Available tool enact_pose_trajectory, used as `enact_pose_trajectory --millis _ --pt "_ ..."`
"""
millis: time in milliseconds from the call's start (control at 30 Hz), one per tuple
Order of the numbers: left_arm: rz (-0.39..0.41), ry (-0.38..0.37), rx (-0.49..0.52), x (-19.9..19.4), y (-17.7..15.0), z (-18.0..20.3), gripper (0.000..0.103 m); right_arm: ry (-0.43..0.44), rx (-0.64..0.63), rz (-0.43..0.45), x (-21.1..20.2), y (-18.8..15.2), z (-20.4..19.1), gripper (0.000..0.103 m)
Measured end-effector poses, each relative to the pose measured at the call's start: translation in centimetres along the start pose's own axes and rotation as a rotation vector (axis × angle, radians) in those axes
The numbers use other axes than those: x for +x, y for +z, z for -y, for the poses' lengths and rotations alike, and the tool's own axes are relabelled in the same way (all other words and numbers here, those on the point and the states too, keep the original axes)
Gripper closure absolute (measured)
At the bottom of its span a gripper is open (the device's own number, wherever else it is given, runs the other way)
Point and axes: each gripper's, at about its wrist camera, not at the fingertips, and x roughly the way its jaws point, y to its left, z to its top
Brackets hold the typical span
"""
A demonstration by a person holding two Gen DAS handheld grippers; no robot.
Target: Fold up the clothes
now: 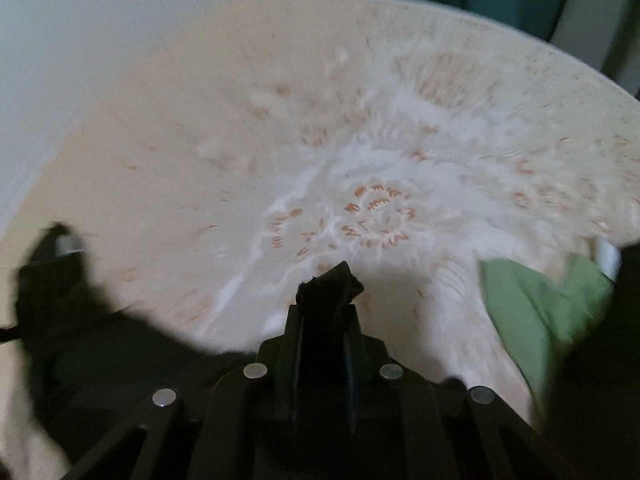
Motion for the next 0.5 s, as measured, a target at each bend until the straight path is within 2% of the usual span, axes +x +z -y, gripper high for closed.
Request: enact_pose_trajectory --millis 100,167,233,333,400,500 --pt "0.008 -0.054 -0.041 -1.0 -0.3 -1.0 0.096 0.032 -0.088 -0.031 -5.4 -4.6 -0.7 0.090" --pt "0.010 -0.075 -0.062 -1.5 -0.5 -1.5 0.096 0.087 -0.159 -0.140 -7.2 -9.0 -2.1 0.090" --pt "0.016 -0.091 -0.083 -2.1 -0.7 -2.0 0.096 0.092 -0.236 -0.233 -7.8 -12.5 -3.2 0.090" --pt "0.018 -0.110 -0.117 -2.5 -1.1 -2.8 0.096 0.105 -0.302 -0.334 -6.7 -16.8 -5.0 0.090" --pt "0.006 -0.120 -0.131 -2.2 -1.2 -3.3 0.096 0.128 -0.289 -0.383 -4.8 -18.0 -5.4 0.090" --pt "-0.025 -0.142 -0.151 -1.5 -1.2 -4.3 0.096 0.119 -0.298 -0.450 -1.9 -19.4 -5.9 0.091"
